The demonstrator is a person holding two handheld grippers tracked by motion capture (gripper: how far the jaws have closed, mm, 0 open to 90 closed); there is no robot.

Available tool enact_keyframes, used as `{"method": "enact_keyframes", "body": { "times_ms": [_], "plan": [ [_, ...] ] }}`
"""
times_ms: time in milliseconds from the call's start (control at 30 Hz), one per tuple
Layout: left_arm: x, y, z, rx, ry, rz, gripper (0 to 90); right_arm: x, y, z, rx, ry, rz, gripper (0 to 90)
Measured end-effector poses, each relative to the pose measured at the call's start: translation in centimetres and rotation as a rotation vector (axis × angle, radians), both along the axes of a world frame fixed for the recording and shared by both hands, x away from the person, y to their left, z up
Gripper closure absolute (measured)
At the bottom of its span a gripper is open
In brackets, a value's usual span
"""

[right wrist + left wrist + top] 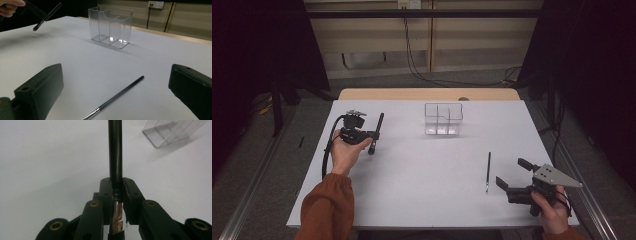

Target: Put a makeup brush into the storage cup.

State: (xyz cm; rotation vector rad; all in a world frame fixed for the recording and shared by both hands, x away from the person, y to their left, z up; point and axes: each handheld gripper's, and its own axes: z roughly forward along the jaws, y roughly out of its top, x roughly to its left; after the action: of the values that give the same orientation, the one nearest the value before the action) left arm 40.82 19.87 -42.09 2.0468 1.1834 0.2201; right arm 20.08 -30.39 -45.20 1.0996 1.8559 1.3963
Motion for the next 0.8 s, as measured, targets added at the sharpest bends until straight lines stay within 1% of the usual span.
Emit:
{"method": "enact_keyframes", "body": {
  "times_ms": [33,100,133,167,200,233,267,300,333,367,400,433,467,500,533,633,667,700,733,800],
  "plan": [
    [-0.2,0.1,0.1,-0.005,-0.019,-0.002,78.8,0.0,0.0,0.0,0.000,0.001,-0.001,0.0],
    [-0.4,0.2,0.2,-0.017,-0.046,-0.007,78.7,0.0,0.0,0.0,0.004,0.002,-0.002,0.0],
    [-0.6,0.2,0.3,-0.034,-0.065,-0.004,78.7,0.0,0.0,0.0,0.006,0.003,0.000,0.0],
    [-0.7,0.2,0.3,-0.041,-0.072,-0.006,78.8,0.0,0.0,0.0,0.005,0.003,0.000,0.0],
    [-0.8,0.2,0.3,-0.059,-0.081,-0.005,78.7,0.0,0.0,0.0,0.005,0.003,0.001,0.0],
    [-0.9,0.3,0.3,-0.065,-0.089,-0.011,78.8,0.0,0.0,0.0,0.007,0.003,-0.001,0.0],
    [-1.0,0.2,0.3,-0.073,-0.099,-0.006,78.8,0.0,0.0,0.0,0.007,0.003,-0.003,0.0],
    [-1.2,0.2,0.3,-0.071,-0.112,-0.009,78.8,0.0,0.0,0.0,0.007,0.003,-0.004,0.0],
    [-1.3,0.2,0.3,-0.090,-0.122,-0.008,78.8,0.0,0.0,0.0,0.008,0.003,-0.003,0.0],
    [-1.4,0.2,0.3,-0.096,-0.124,-0.007,78.8,0.0,0.0,0.0,0.007,0.003,-0.003,0.0],
    [-1.5,0.2,0.4,-0.092,-0.137,-0.010,78.8,0.0,0.0,0.0,0.006,0.003,-0.002,0.0],
    [-1.6,0.3,0.4,-0.100,-0.147,-0.007,78.8,0.0,0.0,0.0,0.006,0.003,-0.001,0.0],
    [-1.7,0.4,0.4,-0.106,-0.145,-0.013,78.7,0.0,0.0,0.0,0.006,0.003,-0.001,0.0],
    [-1.8,0.5,0.4,-0.113,-0.157,-0.008,78.7,0.0,0.0,0.0,0.006,0.004,-0.001,0.0],
    [-1.9,0.6,0.4,-0.106,-0.176,-0.005,78.7,0.0,0.0,0.0,0.006,0.003,-0.001,0.0],
    [-2.2,0.9,0.3,-0.130,-0.204,-0.004,78.8,0.0,0.0,0.0,0.004,0.003,-0.001,0.0],
    [-2.3,1.0,0.3,-0.134,-0.208,-0.008,78.7,0.0,0.0,0.0,0.004,0.003,0.000,0.0],
    [-2.3,1.0,0.3,-0.150,-0.211,-0.011,78.7,0.0,0.0,0.0,0.005,0.003,0.000,0.0],
    [-2.4,1.1,0.4,-0.156,-0.220,-0.016,78.7,0.0,0.0,0.0,0.005,0.004,-0.002,0.0],
    [-2.6,1.2,0.5,-0.166,-0.224,-0.022,78.7,0.0,0.0,0.0,0.008,0.004,-0.001,0.0]
  ]
}}
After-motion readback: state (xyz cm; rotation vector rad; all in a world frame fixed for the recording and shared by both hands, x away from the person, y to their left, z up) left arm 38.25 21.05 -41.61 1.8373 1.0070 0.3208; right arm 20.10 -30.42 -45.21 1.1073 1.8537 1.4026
